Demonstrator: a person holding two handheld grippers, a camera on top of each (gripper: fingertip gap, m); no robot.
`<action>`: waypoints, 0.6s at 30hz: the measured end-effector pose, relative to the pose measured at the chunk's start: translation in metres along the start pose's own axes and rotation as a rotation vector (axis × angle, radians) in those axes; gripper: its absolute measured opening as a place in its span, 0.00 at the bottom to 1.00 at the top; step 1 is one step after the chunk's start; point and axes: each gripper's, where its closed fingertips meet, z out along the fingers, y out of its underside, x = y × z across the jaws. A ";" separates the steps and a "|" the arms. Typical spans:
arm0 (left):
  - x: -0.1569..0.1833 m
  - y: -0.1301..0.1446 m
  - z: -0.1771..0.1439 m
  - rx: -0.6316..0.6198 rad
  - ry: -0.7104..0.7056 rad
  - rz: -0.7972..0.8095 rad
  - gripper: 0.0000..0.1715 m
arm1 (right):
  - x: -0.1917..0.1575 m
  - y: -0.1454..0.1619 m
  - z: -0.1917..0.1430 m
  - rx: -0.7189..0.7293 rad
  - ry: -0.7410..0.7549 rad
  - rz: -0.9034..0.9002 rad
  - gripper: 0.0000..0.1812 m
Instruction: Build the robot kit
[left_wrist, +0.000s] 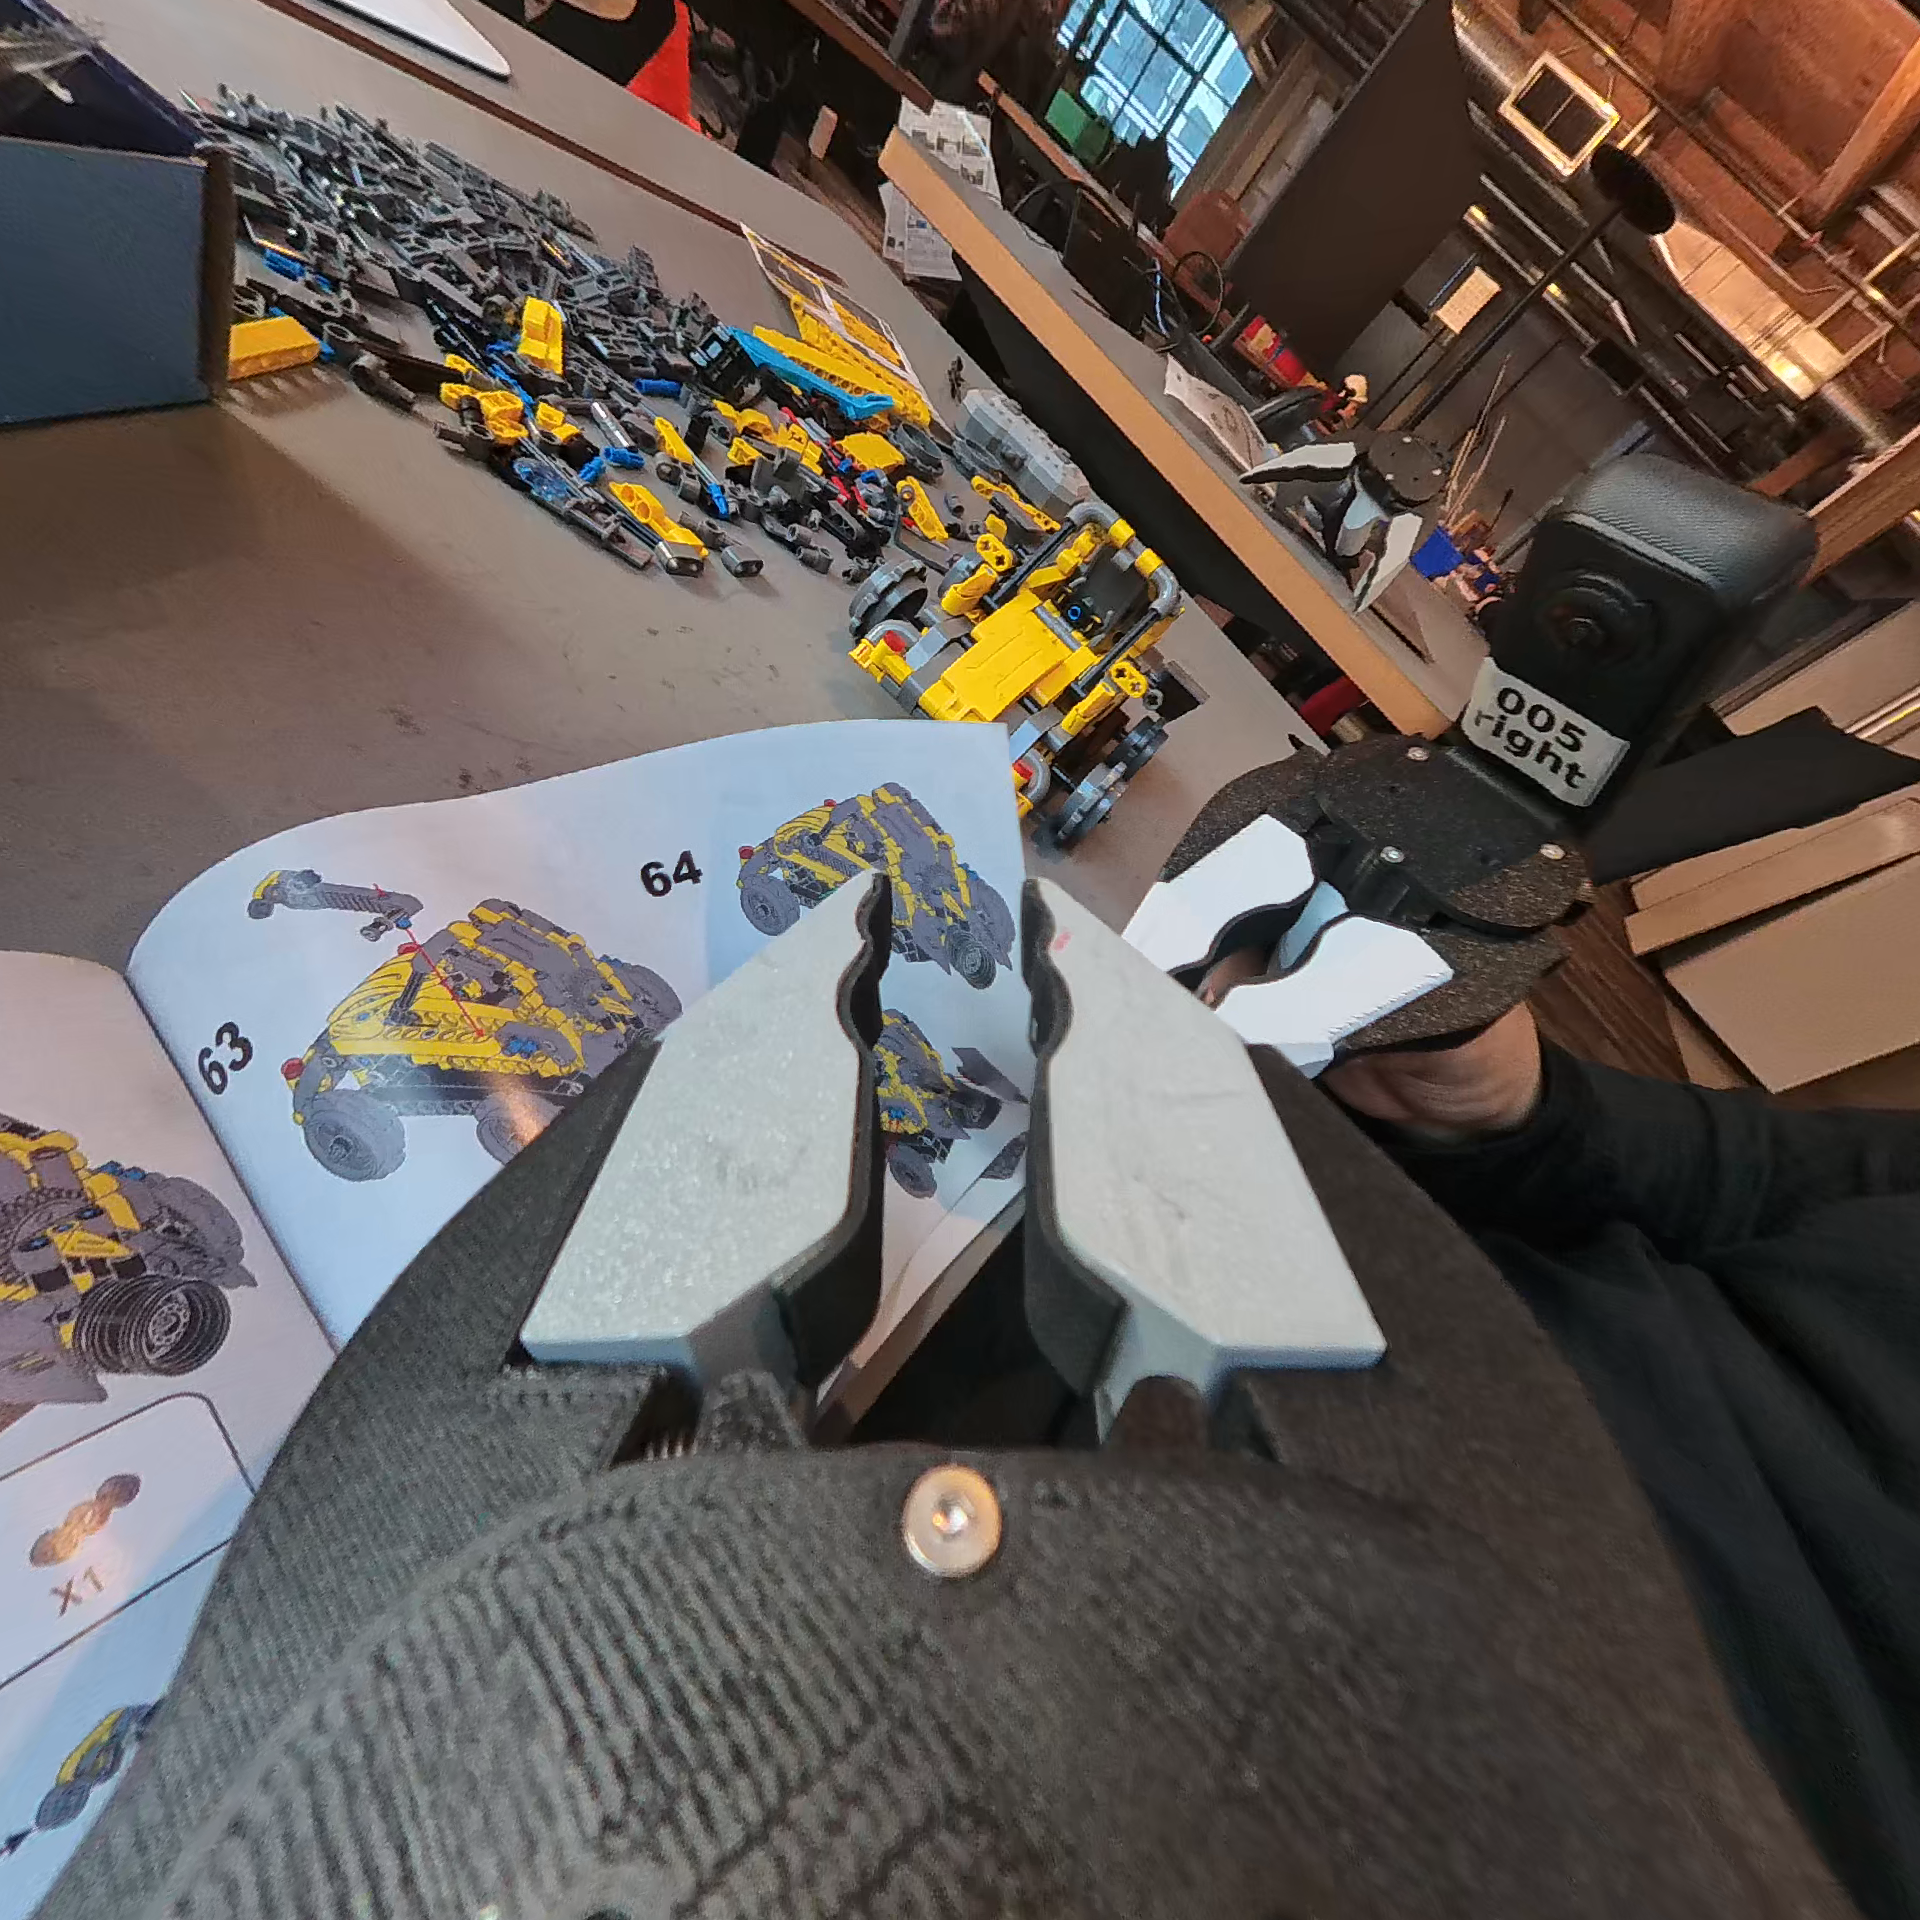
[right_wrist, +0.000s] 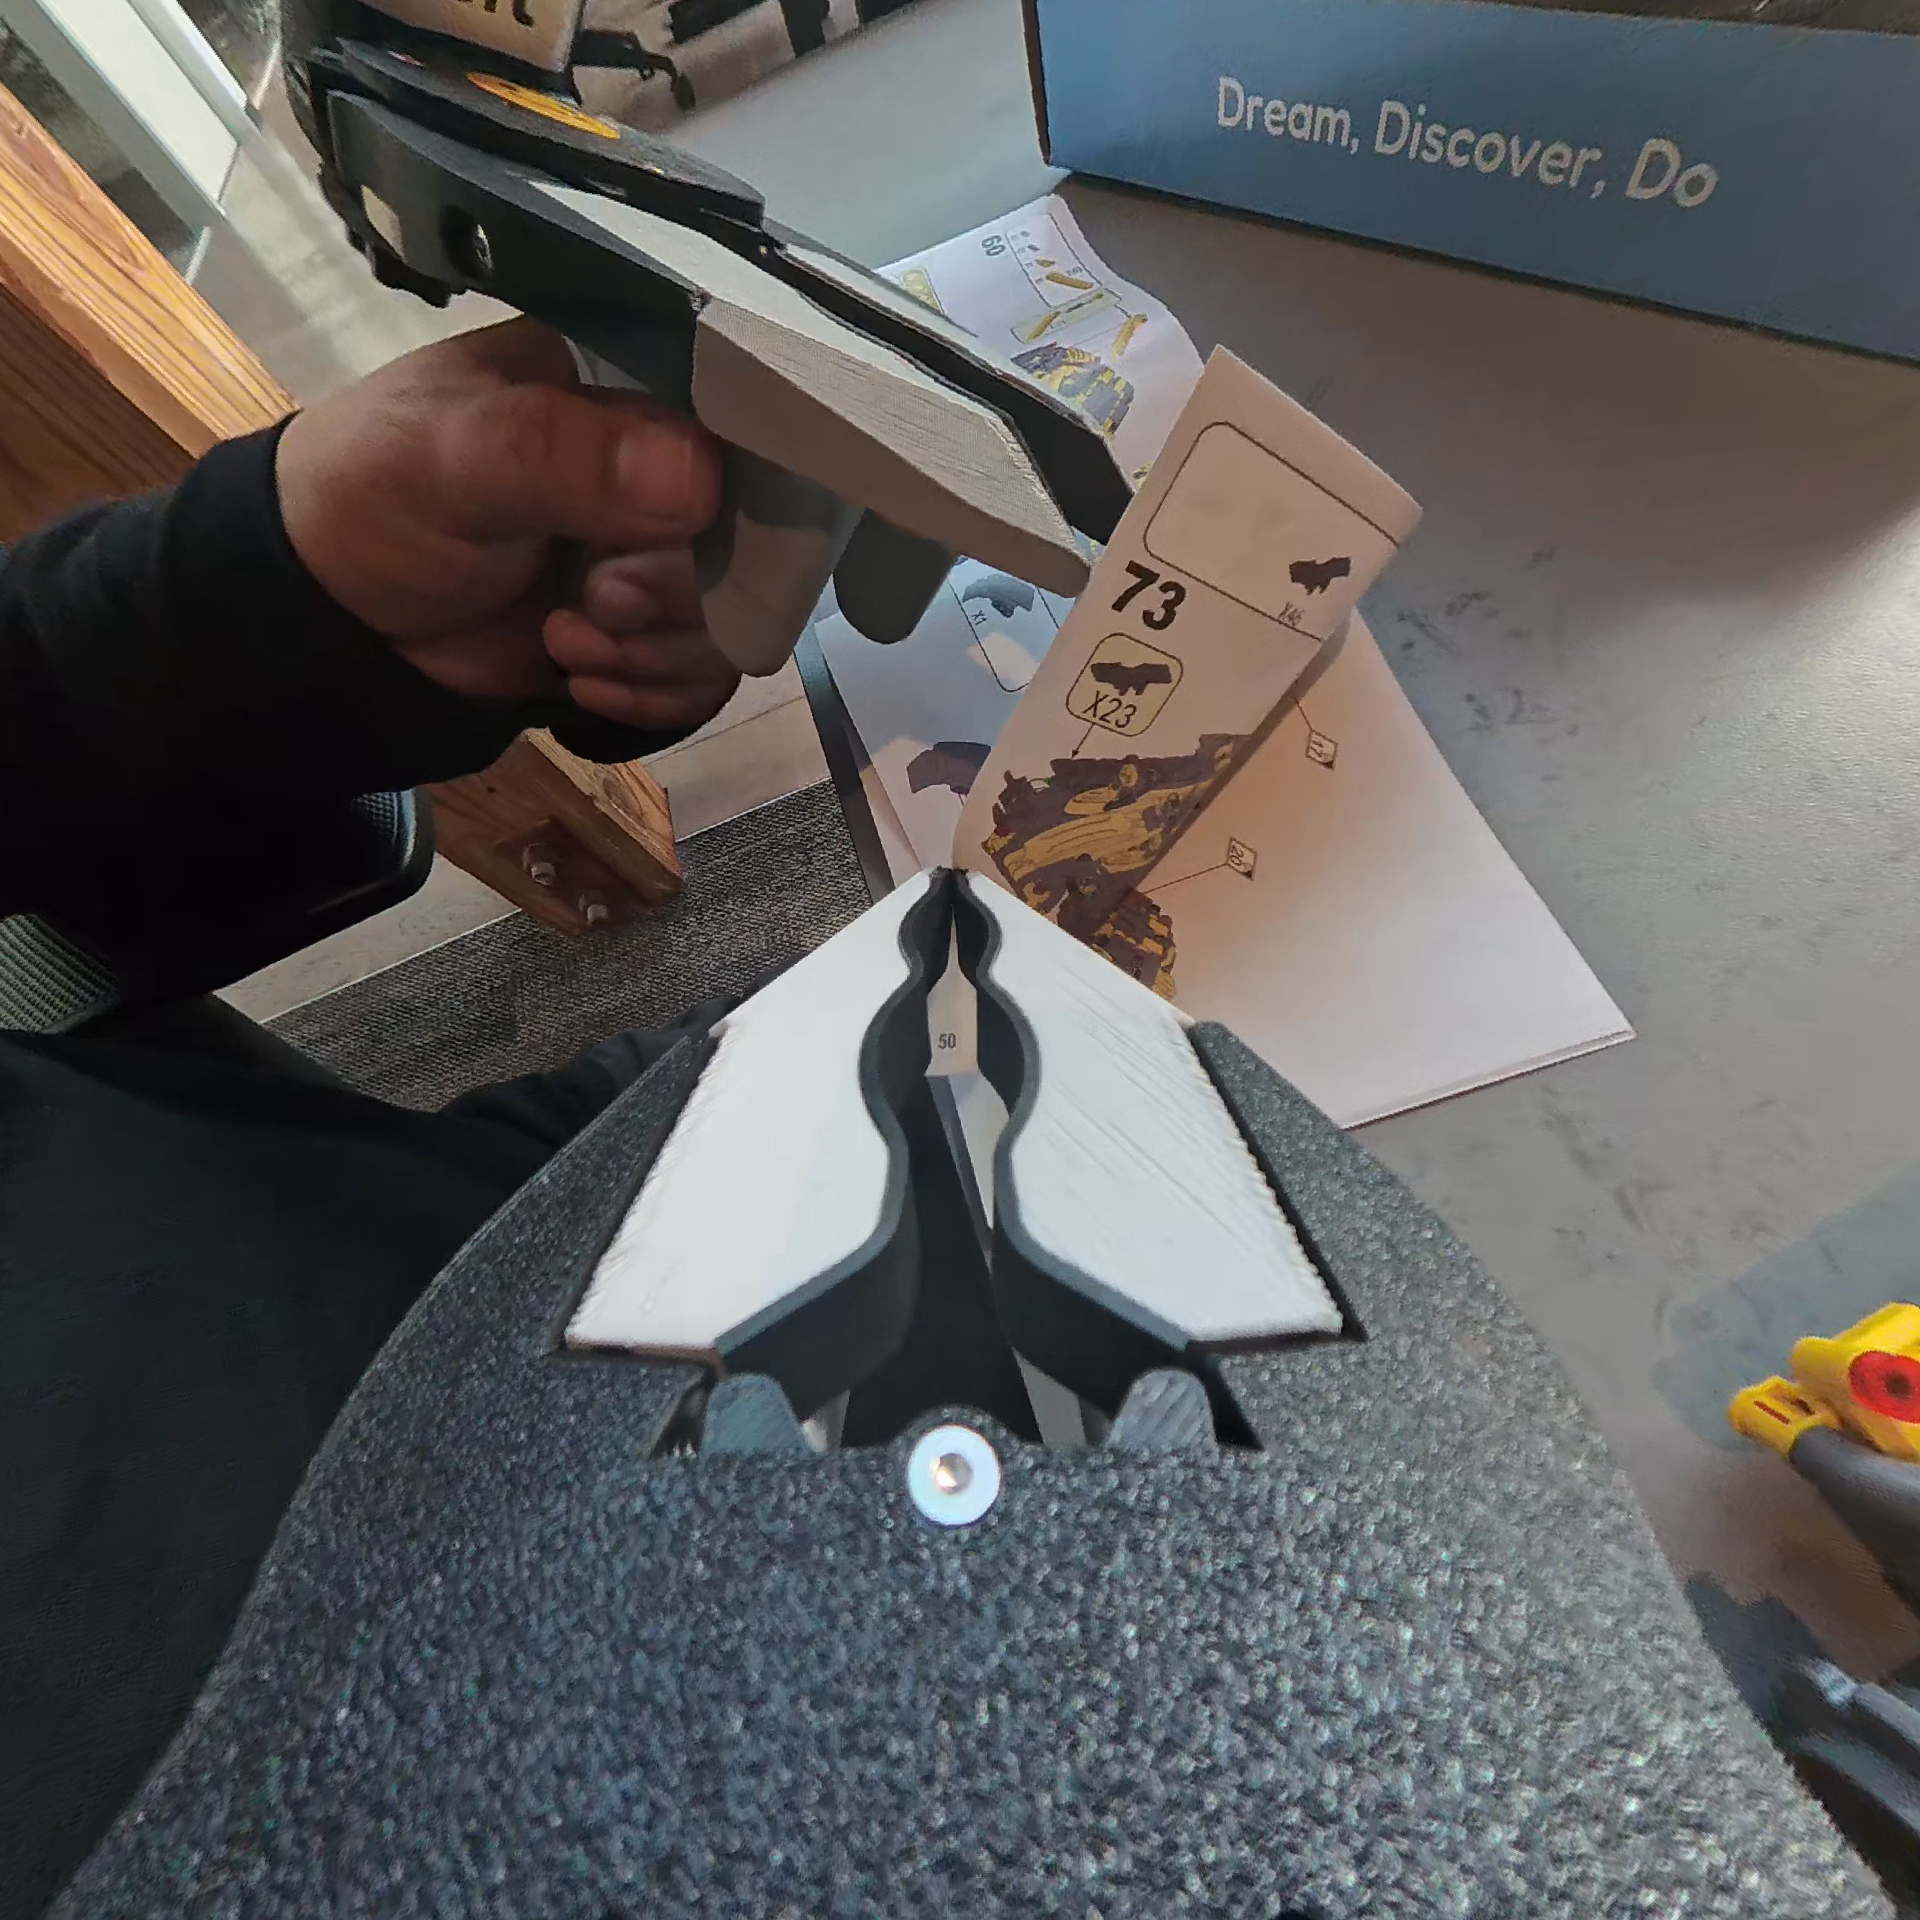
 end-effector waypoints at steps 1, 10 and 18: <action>-0.001 0.000 0.000 0.001 -0.004 0.000 0.12 | 0.000 0.000 0.000 0.001 0.002 0.000 0.00; -0.003 0.006 0.003 -0.016 0.011 -0.014 0.14 | 0.000 0.000 0.000 0.006 -0.012 0.015 0.00; 0.006 -0.008 0.003 0.010 0.031 0.015 0.21 | -0.002 0.001 0.002 0.002 -0.014 0.008 0.00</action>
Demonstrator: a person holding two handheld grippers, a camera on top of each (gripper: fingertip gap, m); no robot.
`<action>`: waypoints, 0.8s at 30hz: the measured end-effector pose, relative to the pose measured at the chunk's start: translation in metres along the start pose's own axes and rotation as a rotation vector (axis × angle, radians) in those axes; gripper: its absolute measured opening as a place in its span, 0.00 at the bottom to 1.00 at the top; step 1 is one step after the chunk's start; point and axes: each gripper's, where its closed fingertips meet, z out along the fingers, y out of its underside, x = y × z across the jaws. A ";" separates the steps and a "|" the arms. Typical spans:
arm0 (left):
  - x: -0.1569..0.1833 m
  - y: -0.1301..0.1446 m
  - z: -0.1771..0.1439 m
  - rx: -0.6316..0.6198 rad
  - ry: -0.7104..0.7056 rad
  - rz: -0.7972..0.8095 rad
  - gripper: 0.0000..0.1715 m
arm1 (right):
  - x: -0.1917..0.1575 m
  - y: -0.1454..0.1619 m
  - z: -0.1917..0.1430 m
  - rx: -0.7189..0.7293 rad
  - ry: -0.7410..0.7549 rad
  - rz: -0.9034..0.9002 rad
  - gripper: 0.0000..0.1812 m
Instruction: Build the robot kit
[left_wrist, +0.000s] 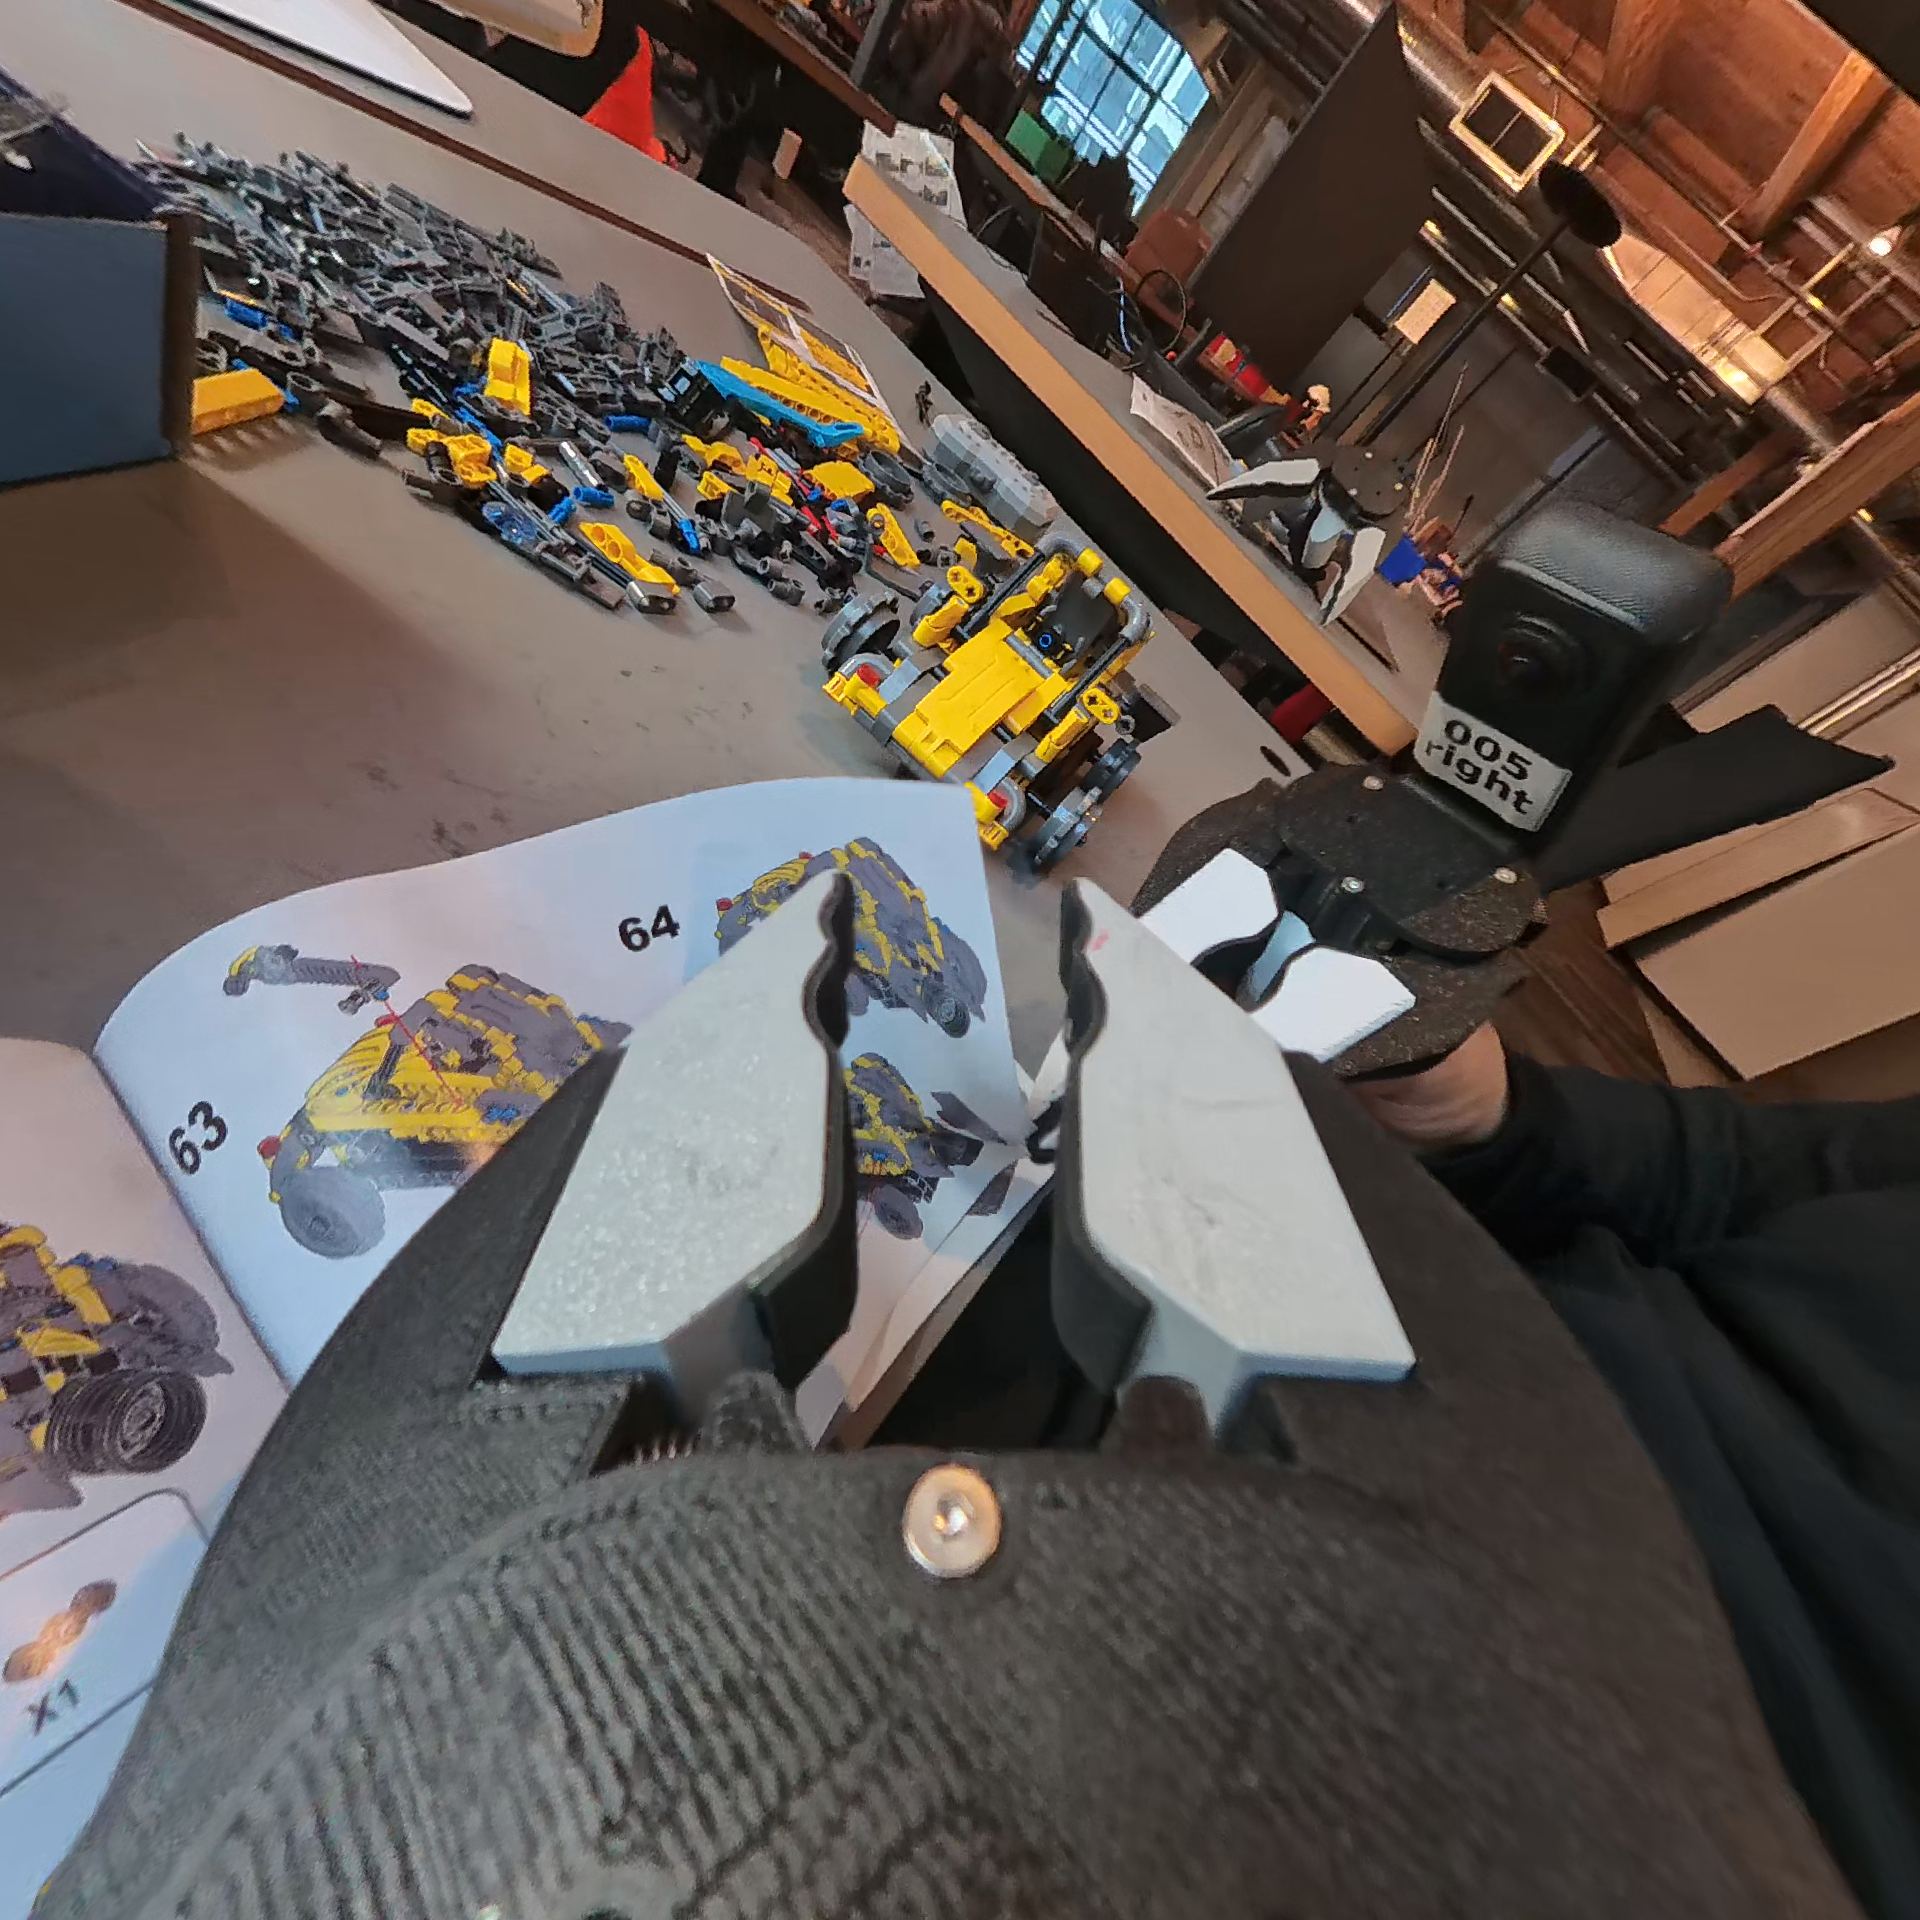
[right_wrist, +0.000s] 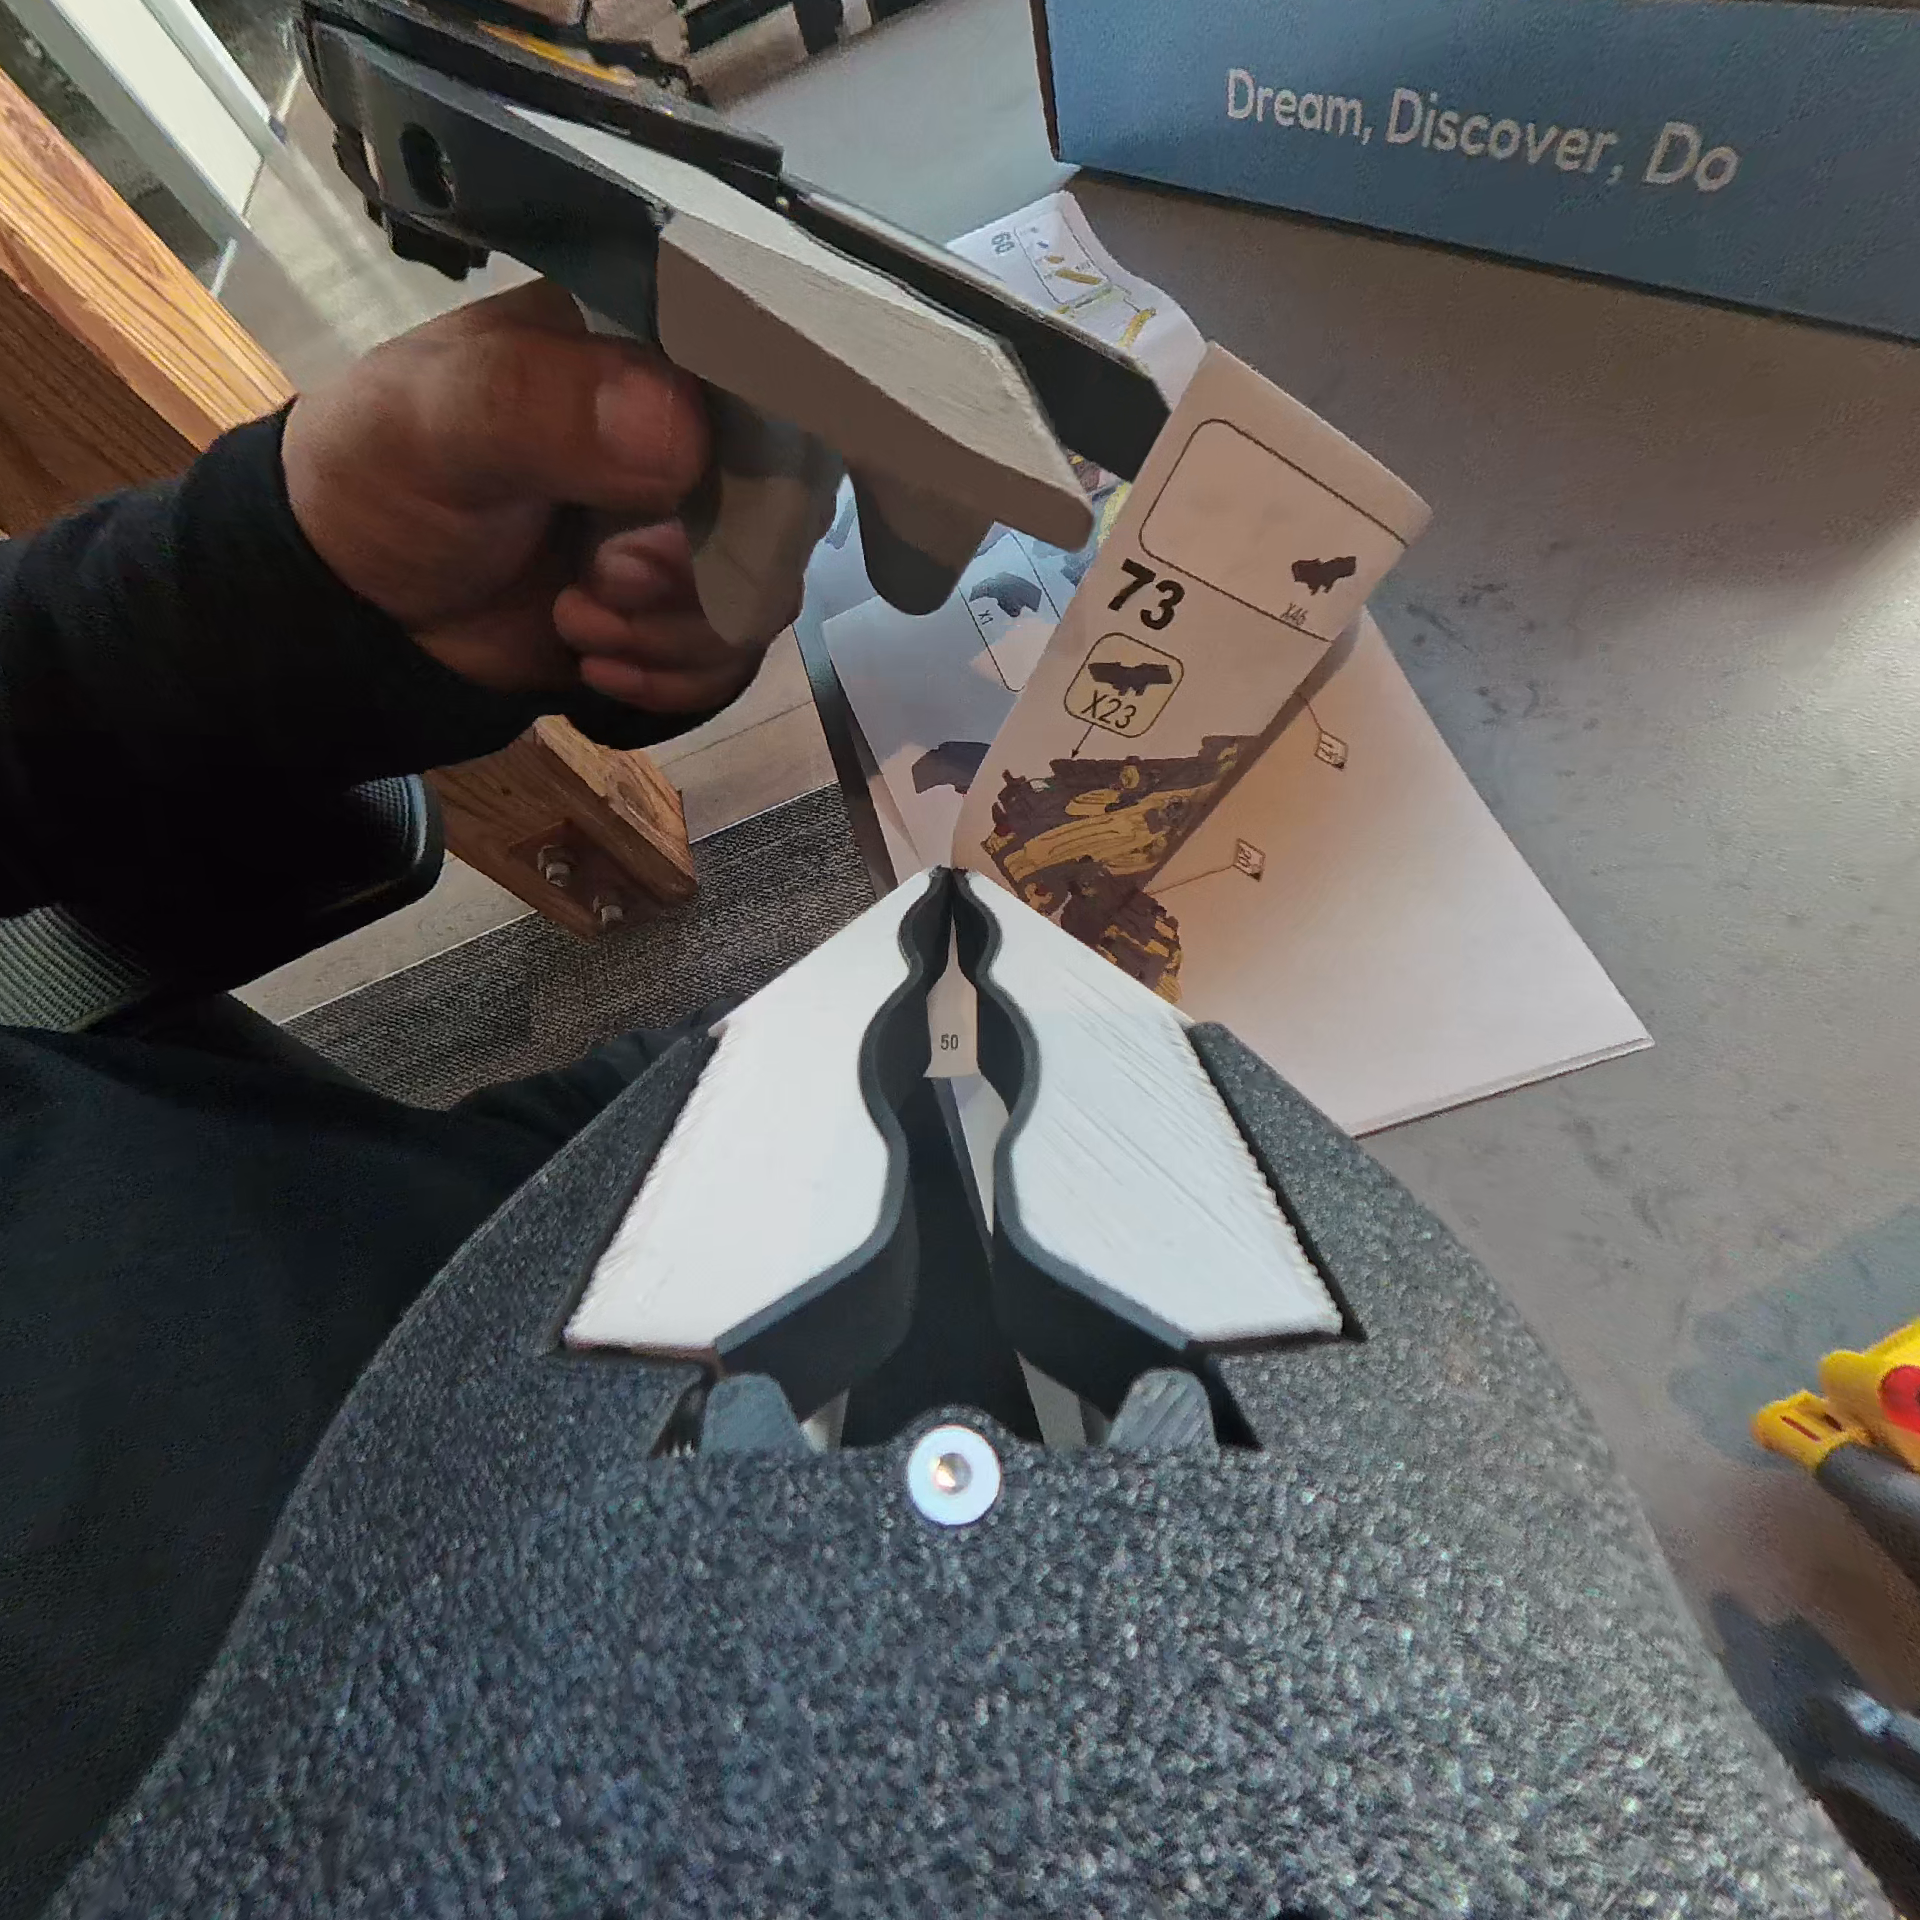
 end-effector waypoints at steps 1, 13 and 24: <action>0.002 0.000 0.002 -0.002 0.005 0.019 0.15 | -0.001 0.000 0.001 -0.003 0.001 -0.004 0.00; 0.001 0.004 0.003 -0.001 -0.002 0.172 0.00 | 0.005 -0.044 -0.023 0.128 0.022 -0.279 0.21; 0.007 0.006 0.008 -0.023 0.078 0.242 0.00 | 0.021 -0.049 -0.015 -0.029 0.069 -0.786 0.31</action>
